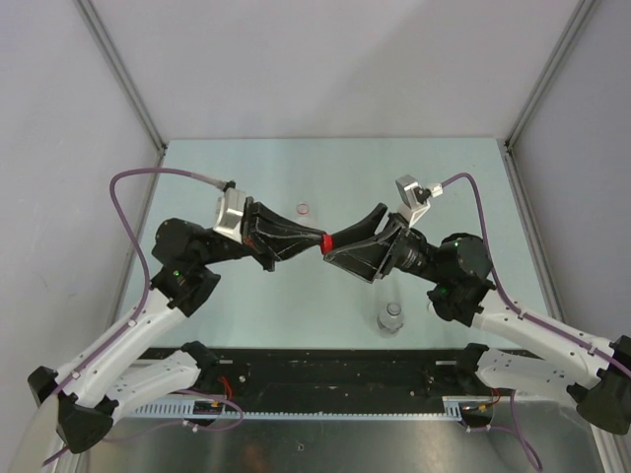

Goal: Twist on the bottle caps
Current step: Pick up the bottle cap from the center of the board.

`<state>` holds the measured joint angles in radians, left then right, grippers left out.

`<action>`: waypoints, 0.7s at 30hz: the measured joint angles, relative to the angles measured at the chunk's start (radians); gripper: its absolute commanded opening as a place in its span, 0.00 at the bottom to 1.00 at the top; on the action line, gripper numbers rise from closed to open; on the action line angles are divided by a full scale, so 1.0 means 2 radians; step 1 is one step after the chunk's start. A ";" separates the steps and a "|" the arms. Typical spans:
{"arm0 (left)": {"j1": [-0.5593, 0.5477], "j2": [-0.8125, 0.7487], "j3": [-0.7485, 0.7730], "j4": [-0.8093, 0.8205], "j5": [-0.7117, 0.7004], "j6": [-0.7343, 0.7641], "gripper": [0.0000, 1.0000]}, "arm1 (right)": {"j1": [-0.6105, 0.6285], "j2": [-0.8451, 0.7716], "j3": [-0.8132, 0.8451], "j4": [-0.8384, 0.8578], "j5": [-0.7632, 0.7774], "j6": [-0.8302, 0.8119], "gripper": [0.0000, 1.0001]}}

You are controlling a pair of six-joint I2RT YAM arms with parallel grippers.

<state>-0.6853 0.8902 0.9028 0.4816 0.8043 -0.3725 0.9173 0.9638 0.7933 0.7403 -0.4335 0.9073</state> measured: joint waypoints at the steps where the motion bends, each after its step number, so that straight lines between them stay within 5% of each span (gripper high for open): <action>1: 0.000 0.000 -0.002 0.002 0.000 0.000 0.00 | 0.000 0.000 0.000 -0.002 0.000 -0.002 0.52; 21: -0.005 0.000 -0.009 0.016 0.008 0.013 0.00 | 0.000 -0.010 0.000 -0.025 -0.001 -0.024 0.50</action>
<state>-0.6949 0.8898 0.8848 0.5144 0.8200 -0.3462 0.9173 0.9440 0.7933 0.6910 -0.4351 0.8589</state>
